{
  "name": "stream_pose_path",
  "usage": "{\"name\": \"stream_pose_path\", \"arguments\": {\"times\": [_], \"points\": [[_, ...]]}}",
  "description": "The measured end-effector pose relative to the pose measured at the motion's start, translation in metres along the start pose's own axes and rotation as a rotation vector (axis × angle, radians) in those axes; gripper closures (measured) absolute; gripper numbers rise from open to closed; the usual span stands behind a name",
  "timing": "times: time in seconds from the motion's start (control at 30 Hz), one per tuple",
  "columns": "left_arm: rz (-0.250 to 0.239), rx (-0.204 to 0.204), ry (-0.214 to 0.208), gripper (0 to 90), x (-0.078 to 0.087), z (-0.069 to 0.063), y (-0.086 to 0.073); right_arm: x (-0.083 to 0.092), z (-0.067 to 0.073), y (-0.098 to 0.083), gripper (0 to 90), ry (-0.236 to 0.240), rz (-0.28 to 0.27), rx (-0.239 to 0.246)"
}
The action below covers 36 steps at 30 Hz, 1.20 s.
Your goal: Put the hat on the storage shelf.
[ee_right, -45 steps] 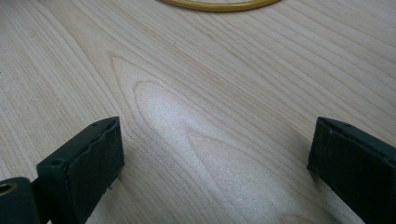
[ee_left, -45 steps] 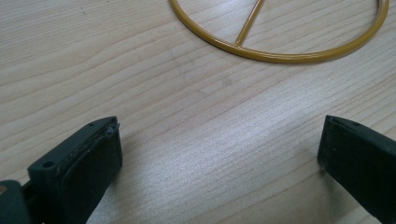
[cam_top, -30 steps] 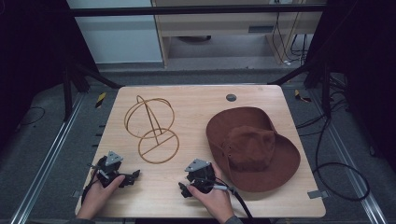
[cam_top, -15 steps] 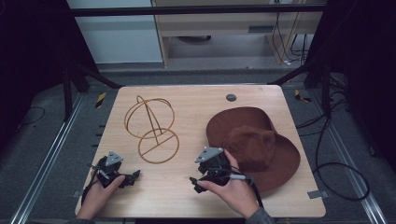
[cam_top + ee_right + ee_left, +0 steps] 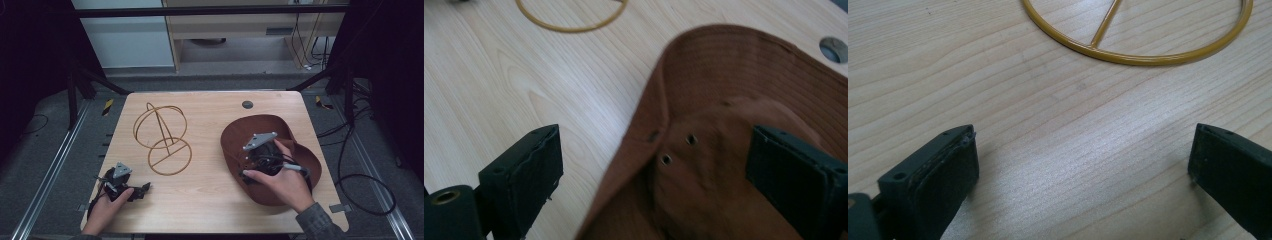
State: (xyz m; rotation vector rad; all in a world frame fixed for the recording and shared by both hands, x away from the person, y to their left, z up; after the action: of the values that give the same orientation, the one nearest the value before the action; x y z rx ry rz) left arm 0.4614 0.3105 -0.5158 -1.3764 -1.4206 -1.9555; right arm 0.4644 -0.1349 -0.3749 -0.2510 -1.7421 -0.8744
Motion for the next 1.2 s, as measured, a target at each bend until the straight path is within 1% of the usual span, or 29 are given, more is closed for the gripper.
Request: {"name": "stream_pose_path", "arguments": {"times": [0.17, 0.27, 0.3, 0.33, 0.43, 0.5, 0.57, 0.7, 0.73, 0.77, 0.8, 0.87, 0.93, 1.03, 1.13, 1.17, 1.2], "points": [[0.003, -0.001, -0.001, 0.0, 0.0, 0.0, 0.0, 0.005, -0.022, -0.016, 9.8, -0.002, 0.02, -0.033], [0.003, -0.001, -0.001, 0.0, 0.0, 0.0, 0.0, 0.007, -0.033, -0.026, 9.8, 0.002, 0.038, -0.059], [0.003, -0.001, -0.001, 0.0, 0.0, 0.0, 0.0, 0.007, -0.033, -0.026, 9.8, 0.002, 0.038, -0.059], [0.004, -0.002, -0.002, 0.0, 0.0, 0.0, 0.0, 0.01, -0.041, -0.031, 9.8, 0.005, 0.04, -0.077], [0.004, -0.002, -0.002, 0.0, 0.0, 0.0, 0.0, 0.013, -0.05, -0.035, 9.6, 0.009, 0.046, -0.095], [0.003, -0.002, -0.002, 0.0, 0.0, 0.0, 0.0, 0.016, -0.056, -0.036, 9.5, -0.004, 0.052, -0.094], [0.003, -0.002, -0.002, 0.0, 0.0, -0.001, 0.0, 0.017, -0.062, -0.036, 9.1, -0.004, 0.061, -0.1], [0.005, -0.005, -0.002, 0.0, 0.0, 0.0, 0.0, 0.018, -0.074, -0.034, 7.5, 0.009, 0.073, -0.115], [0.005, -0.005, -0.002, 0.0, 0.0, 0.0, 0.0, 0.018, -0.074, -0.034, 7.5, 0.009, 0.073, -0.115], [0.003, -0.003, -0.003, 0.0, 0.0, -0.001, 0.0, 0.018, -0.08, -0.031, 7.1, 0.017, 0.078, -0.131], [0.003, -0.003, -0.003, 0.0, 0.0, -0.001, 0.0, 0.018, -0.081, -0.03, 7.0, 0.016, 0.078, -0.132], [0.003, -0.003, -0.004, 0.0, 0.0, -0.001, 0.0, 0.017, -0.086, -0.027, 6.4, 0.017, 0.087, -0.128], [0.004, -0.004, -0.006, 0.0, 0.0, -0.001, 0.0, 0.015, -0.089, -0.023, 5.9, 0.024, 0.086, -0.13], [0.004, -0.005, -0.007, 0.0, 0.0, -0.001, 0.0, 0.011, -0.092, -0.018, 5.7, 0.03, 0.103, -0.113], [0.004, -0.005, -0.007, 0.0, 0.0, -0.001, 0.0, 0.007, -0.095, -0.014, 6.1, 0.034, 0.114, -0.106], [0.003, -0.005, -0.007, 0.0, 0.0, -0.001, 0.0, 0.001, -0.099, -0.011, 6.2, 0.035, 0.129, -0.105], [0.004, -0.006, -0.008, 0.0, 0.0, -0.001, 0.0, -0.001, -0.1, -0.01, 6.3, 0.037, 0.136, -0.107]]}}
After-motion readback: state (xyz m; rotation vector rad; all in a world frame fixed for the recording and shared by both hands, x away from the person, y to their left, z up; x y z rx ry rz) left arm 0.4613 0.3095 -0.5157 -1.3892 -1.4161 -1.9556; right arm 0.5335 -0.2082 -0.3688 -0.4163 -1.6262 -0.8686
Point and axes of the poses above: each handheld gripper's, and its own axes: x roughly backward along the jaws, y roughly out of its top, z roughly to its left, the point moved 1 cm from there along -x, roughly forward along the jaws, and after that the axes turned 14 degrees about z, right-handed, at the moved point
